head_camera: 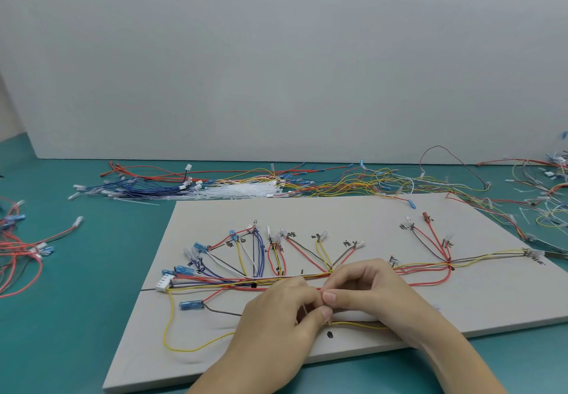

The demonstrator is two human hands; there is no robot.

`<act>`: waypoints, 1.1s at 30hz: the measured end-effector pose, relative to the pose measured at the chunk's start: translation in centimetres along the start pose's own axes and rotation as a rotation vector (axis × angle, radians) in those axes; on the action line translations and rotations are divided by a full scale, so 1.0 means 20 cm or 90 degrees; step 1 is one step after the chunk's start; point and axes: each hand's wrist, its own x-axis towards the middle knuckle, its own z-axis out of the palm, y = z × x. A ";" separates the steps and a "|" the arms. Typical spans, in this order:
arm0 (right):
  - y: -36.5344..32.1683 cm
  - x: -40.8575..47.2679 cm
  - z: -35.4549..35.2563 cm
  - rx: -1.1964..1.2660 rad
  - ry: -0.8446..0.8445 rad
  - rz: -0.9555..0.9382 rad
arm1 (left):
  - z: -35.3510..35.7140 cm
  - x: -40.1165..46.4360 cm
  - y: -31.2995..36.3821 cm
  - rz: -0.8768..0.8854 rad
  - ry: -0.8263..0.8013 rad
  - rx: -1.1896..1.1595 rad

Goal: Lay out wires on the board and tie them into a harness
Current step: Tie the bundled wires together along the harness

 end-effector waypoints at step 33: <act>0.03 0.00 0.03 -0.055 0.080 -0.019 | -0.02 -0.01 -0.05 0.110 0.001 -0.013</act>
